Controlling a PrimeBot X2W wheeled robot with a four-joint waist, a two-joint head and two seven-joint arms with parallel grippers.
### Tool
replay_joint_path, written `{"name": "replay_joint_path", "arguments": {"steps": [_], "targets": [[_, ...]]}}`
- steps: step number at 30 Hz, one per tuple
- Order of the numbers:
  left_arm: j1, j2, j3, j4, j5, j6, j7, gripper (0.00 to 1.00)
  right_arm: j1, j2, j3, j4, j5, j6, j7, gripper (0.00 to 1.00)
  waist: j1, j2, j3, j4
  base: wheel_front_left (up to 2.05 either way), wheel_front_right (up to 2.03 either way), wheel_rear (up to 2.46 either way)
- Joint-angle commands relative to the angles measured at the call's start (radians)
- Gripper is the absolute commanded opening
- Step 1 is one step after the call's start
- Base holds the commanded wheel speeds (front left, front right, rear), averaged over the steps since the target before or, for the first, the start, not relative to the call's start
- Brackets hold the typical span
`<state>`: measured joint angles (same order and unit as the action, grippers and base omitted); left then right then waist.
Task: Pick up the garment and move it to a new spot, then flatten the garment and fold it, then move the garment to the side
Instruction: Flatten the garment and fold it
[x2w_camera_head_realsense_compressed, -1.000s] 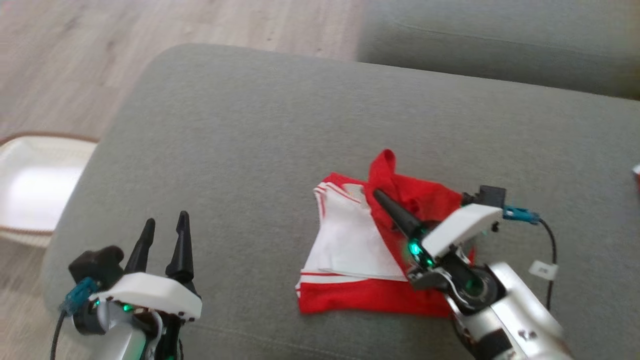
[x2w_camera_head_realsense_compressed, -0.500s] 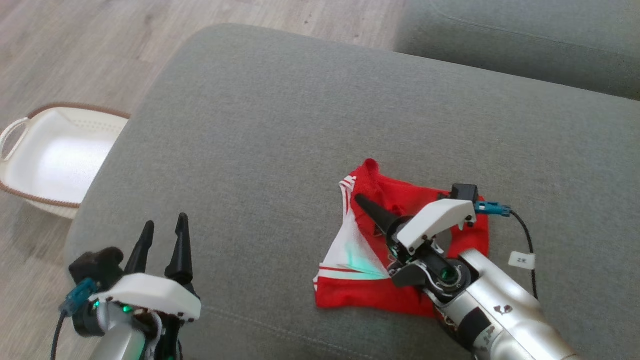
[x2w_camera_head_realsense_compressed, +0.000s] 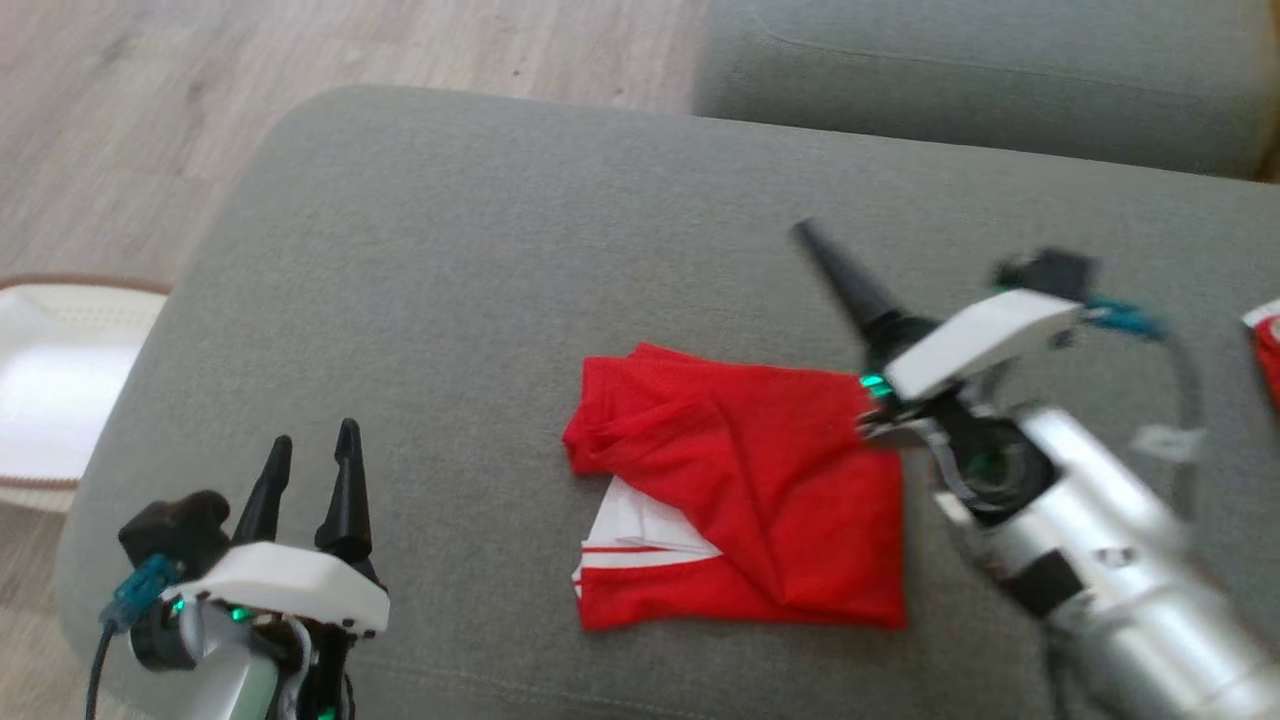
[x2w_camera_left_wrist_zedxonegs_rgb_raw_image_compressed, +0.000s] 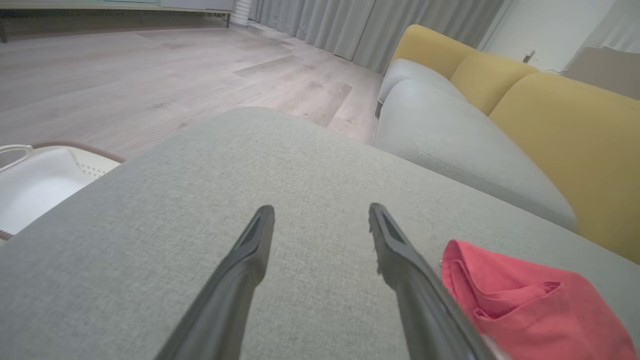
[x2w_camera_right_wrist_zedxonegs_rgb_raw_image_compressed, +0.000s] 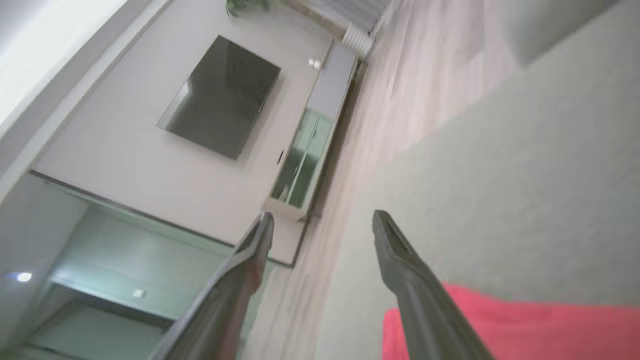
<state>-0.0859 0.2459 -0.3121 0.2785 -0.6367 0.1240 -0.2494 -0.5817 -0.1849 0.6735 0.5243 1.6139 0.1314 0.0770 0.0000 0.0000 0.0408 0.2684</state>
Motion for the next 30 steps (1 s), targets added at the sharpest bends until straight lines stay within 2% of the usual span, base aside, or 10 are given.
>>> {"name": "replay_joint_path", "arguments": {"steps": [1,3,5,9,12,13,14,15,23,30], "targets": [[-0.036,0.02,0.042,-0.036,-0.006,0.003,-0.011,1.0,-0.025,-0.028,-0.008,-0.048,-0.031,-0.001,-0.031,1.0,0.0,0.0,-0.008,-0.019,0.0,0.0,0.0],[-0.03,0.017,0.045,-0.044,-0.004,0.006,-0.011,1.0,0.0,-0.127,-0.021,-0.08,-0.114,-0.001,-0.102,1.0,0.0,0.0,-0.014,-0.04,0.0,0.0,0.0],[-0.026,0.015,0.046,-0.046,-0.004,0.006,-0.011,1.0,0.026,-0.165,-0.03,-0.073,-0.135,-0.001,-0.12,1.0,0.0,0.0,-0.018,-0.051,0.0,0.0,0.0],[-0.023,0.012,0.045,-0.044,-0.002,0.004,-0.012,1.0,0.063,-0.187,-0.035,-0.06,-0.152,-0.001,-0.121,1.0,0.0,0.0,-0.023,-0.062,0.0,0.0,0.0],[-0.024,0.012,0.043,-0.044,-0.001,0.002,-0.012,1.0,0.078,-0.17,-0.033,-0.057,-0.153,-0.001,-0.115,1.0,0.0,0.0,-0.024,-0.062,0.0,0.0,0.0],[-0.025,0.012,0.042,-0.044,-0.001,0.002,-0.011,1.0,0.083,-0.156,-0.033,-0.055,-0.143,-0.001,-0.105,0.89,0.0,0.0,-0.025,-0.061,0.0,0.0,0.0],[-0.026,0.013,0.04,-0.044,-0.001,0.001,-0.011,1.0,0.089,-0.139,-0.031,-0.05,-0.123,-0.001,-0.081,0.26,0.0,0.0,-0.024,-0.059,0.0,0.0,0.0],[-0.027,0.014,0.039,-0.043,-0.001,0.0,-0.01,1.0,0.093,-0.123,-0.024,-0.043,-0.103,-0.001,-0.048,0.0,0.0,0.0,-0.023,-0.057,0.0,0.0,0.0],[-0.044,0.008,0.027,-0.038,0.001,-0.001,-0.006,1.0,0.056,-0.014,0.028,0.141,0.065,-0.001,0.237,0.0,0.0,0.0,-0.005,-0.006,0.0,0.0,0.0],[-0.044,-0.004,0.031,-0.029,-0.002,-0.003,-0.008,1.0,-0.009,0.031,0.043,0.309,0.148,-0.001,0.364,0.0,0.0,0.0,0.011,0.041,0.0,0.0,0.0]]}}
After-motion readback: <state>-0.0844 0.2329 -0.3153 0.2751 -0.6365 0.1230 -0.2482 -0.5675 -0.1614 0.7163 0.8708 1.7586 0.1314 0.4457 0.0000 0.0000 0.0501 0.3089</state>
